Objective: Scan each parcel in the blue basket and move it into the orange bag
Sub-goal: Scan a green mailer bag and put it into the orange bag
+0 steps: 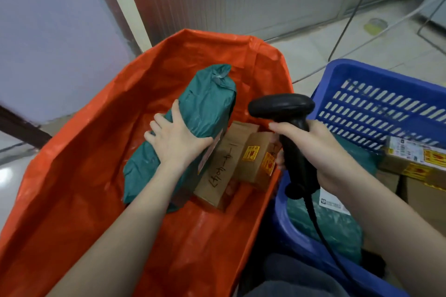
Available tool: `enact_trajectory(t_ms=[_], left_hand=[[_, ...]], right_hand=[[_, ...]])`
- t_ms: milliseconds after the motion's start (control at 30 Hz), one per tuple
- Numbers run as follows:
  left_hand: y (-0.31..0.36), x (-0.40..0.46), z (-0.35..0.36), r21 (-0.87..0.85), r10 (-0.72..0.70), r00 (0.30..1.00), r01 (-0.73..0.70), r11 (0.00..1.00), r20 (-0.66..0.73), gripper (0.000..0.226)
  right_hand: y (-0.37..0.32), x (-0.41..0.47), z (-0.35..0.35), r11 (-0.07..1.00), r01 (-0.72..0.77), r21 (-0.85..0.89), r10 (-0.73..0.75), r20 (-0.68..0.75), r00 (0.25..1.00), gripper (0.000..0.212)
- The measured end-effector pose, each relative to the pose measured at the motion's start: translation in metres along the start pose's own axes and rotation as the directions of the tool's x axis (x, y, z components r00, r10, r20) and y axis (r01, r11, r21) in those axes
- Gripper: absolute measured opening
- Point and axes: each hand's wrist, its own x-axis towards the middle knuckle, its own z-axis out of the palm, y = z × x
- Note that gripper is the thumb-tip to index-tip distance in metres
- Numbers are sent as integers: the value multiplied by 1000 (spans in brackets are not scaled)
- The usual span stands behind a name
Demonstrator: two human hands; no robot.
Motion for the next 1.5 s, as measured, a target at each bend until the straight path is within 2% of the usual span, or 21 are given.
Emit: enact_trajectory(t_ms=[133, 333, 433, 533, 600, 667, 800, 867, 1100, 1200, 1300, 1400, 1500], left_hand=[[5, 8, 16, 36, 89, 995, -88, 996, -43, 120], [2, -17, 51, 16, 135, 991, -135, 991, -4, 123], [4, -36, 58, -11, 173, 985, -173, 985, -12, 110], [9, -56, 61, 24, 273, 960, -275, 961, 63, 96], [12, -68, 68, 57, 353, 931, -359, 931, 93, 94], [18, -75, 74, 48, 377, 922, -382, 923, 82, 93], [43, -74, 67, -60, 308, 938, -302, 951, 156, 71], [53, -70, 58, -105, 308, 944, -297, 949, 120, 64], [84, -63, 13, -207, 423, 905, -406, 890, 43, 66], [103, -67, -13, -341, 465, 883, -456, 822, -60, 64], [129, -81, -37, -484, 515, 841, -525, 700, -168, 63], [160, -102, -49, -563, 601, 780, -580, 589, -174, 60], [185, -119, -39, -604, 669, 736, -579, 548, -99, 61]], right_hand=[[3, 7, 3, 1000, -30, -1, 30, -8, 1000, 24], [5, 15, -1, 998, -33, 53, 34, -10, 999, 26], [7, 16, -3, 998, -22, 62, 23, -10, 1000, 28], [8, 15, -5, 998, -15, 67, 17, -24, 1000, 28], [10, 12, -7, 998, -18, 68, 20, -32, 999, 28], [12, 10, -10, 997, -29, 66, 31, -36, 999, 28], [17, 7, -18, 998, -34, 55, 37, -51, 998, 29], [19, 4, -22, 998, -34, 55, 37, -59, 998, 28], [12, -13, -44, 998, 9, 69, -4, -74, 997, 25], [5, -28, -62, 996, 58, 67, -51, -98, 994, 18], [2, -42, -87, 992, 95, 87, -79, -172, 982, 15], [5, -54, -115, 989, 108, 96, -81, -253, 964, 15], [17, -66, -145, 990, 107, 92, -74, -309, 948, 18]])
